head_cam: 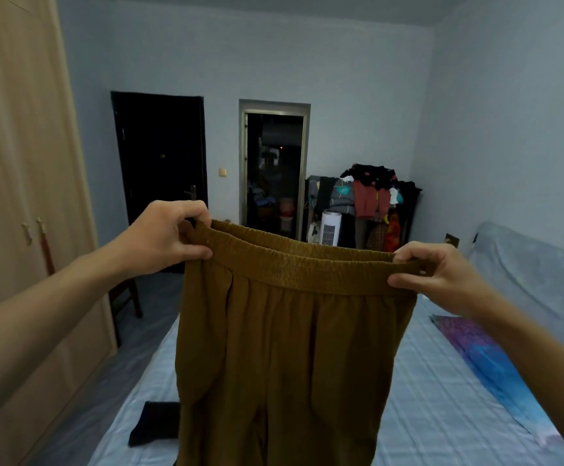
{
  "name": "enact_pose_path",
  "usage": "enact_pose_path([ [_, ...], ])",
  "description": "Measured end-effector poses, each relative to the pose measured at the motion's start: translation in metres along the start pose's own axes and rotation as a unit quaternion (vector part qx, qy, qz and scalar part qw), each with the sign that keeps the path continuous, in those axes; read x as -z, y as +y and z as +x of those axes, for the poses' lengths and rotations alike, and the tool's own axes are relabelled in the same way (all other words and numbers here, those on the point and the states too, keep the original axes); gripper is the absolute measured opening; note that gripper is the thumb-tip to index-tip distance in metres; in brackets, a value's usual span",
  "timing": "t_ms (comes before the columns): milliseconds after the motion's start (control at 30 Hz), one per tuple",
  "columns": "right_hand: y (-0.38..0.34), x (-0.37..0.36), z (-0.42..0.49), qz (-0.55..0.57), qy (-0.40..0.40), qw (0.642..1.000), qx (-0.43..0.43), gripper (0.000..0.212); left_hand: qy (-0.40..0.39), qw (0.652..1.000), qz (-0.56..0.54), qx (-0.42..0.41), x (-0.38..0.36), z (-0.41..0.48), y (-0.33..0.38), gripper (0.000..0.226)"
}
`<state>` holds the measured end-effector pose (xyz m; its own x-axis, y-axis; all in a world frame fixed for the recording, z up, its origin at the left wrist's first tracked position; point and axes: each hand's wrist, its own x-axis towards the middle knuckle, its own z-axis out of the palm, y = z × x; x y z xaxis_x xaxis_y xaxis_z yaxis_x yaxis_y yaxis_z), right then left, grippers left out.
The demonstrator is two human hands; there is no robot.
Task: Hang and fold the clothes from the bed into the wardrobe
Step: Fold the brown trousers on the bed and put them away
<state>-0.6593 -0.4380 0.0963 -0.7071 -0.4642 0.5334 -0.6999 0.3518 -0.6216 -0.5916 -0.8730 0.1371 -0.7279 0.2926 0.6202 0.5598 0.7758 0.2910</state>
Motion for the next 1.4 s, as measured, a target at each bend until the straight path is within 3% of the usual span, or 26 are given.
enact_pose_path([
  [200, 0.001, -0.003, -0.005, 0.071, -0.099, 0.992, -0.027, 0.019, -0.012, 1.000, 0.022, -0.015, 0.001, -0.006, 0.004, 0.030],
  [467, -0.002, -0.002, -0.010, 0.121, -0.118, 0.985, -0.020, 0.016, -0.107, 0.990, 0.072, -0.057, 0.004, -0.022, 0.002, 0.019],
  [733, 0.000, -0.012, -0.016, 0.074, -0.068, 0.994, -0.041, 0.045, -0.063, 0.997, 0.016, -0.051, -0.001, -0.031, 0.005, 0.029],
  [833, 0.007, -0.011, -0.021, 0.071, -0.070, 0.994, -0.050, 0.037, -0.034, 0.999, -0.004, -0.030, -0.003, -0.034, 0.005, 0.029],
  [933, 0.005, -0.010, -0.026, 0.077, -0.068, 0.993, -0.062, 0.008, -0.039, 0.999, -0.030, -0.003, 0.000, -0.037, 0.002, 0.027],
  [1133, -0.008, -0.021, -0.033, 0.040, -0.004, 0.998, -0.052, 0.016, -0.128, 0.991, -0.005, -0.030, 0.003, -0.049, 0.001, 0.022],
  [1400, -0.018, -0.035, -0.064, -0.029, 0.092, 0.995, -0.030, 0.012, -0.132, 0.990, -0.001, -0.052, -0.021, -0.079, -0.004, 0.025],
])
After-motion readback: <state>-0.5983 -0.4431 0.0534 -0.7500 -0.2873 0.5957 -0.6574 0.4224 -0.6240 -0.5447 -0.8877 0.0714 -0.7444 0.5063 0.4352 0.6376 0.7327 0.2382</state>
